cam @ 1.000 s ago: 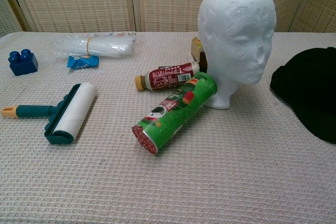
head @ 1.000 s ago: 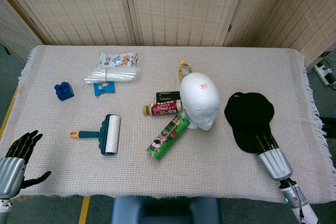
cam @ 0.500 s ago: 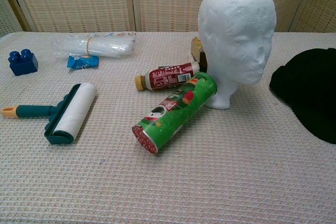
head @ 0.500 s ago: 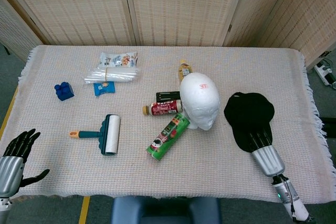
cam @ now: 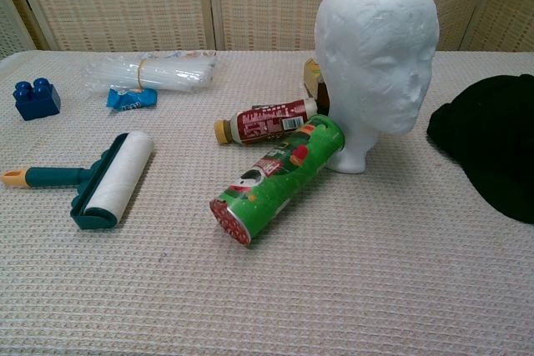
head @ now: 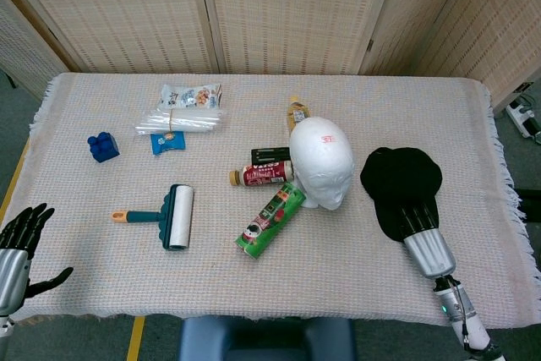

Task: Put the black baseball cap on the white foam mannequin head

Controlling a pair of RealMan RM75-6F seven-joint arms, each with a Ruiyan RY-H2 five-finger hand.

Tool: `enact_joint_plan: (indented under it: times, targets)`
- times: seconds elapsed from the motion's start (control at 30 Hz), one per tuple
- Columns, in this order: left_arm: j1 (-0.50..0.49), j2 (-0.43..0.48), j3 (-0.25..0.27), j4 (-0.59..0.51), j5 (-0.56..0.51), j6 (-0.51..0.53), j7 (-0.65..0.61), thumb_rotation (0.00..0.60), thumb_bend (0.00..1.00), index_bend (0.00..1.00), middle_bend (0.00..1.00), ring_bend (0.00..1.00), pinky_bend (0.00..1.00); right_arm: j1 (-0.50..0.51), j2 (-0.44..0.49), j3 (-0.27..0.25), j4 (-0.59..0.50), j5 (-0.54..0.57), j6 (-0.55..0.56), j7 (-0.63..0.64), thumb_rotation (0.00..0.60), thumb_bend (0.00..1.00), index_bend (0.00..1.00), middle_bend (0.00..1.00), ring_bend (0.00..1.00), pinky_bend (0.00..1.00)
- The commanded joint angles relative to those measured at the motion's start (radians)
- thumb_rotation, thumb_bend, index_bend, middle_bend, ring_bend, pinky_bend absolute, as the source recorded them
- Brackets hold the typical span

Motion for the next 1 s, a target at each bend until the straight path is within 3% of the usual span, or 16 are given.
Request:
enact_joint_plan:
  times: [0.03, 0.37, 0.57, 0.7, 1.0]
  targets:
    - [0.001, -0.001, -0.003, 0.001, -0.001, 0.005, 0.001, 0.600, 0.13, 0.10, 0.11, 0.01, 0.17, 0.004, -0.004, 0.002, 0.000, 0.005, 0.005, 0.007, 0.600, 0.33, 0.38, 0.00, 0.00, 0.00]
    - [0.010, -0.002, -0.013, 0.007, -0.001, 0.029, 0.006, 0.600, 0.13, 0.10, 0.11, 0.01, 0.17, 0.024, -0.011, 0.021, -0.001, 0.031, 0.034, 0.055, 0.600, 0.54, 0.53, 0.00, 0.00, 0.00]
    - [0.014, 0.000, -0.017, 0.006, -0.007, 0.035, 0.012, 0.600, 0.13, 0.10, 0.11, 0.01, 0.17, 0.032, -0.016, 0.039, -0.004, 0.051, 0.072, 0.105, 0.600, 0.52, 0.68, 0.09, 0.00, 0.00]
    - [0.017, 0.001, -0.018, 0.006, -0.008, 0.039, 0.015, 0.600, 0.13, 0.10, 0.10, 0.01, 0.17, 0.039, -0.020, 0.056, -0.006, 0.068, 0.099, 0.133, 0.600, 0.42, 0.76, 0.16, 0.00, 0.00]
    - [0.016, 0.002, -0.017, 0.006, -0.002, 0.037, 0.007, 0.600, 0.13, 0.09, 0.10, 0.01, 0.17, 0.070, -0.014, 0.130, -0.020, 0.132, 0.258, 0.230, 0.600, 0.39, 0.87, 0.26, 0.00, 0.00]
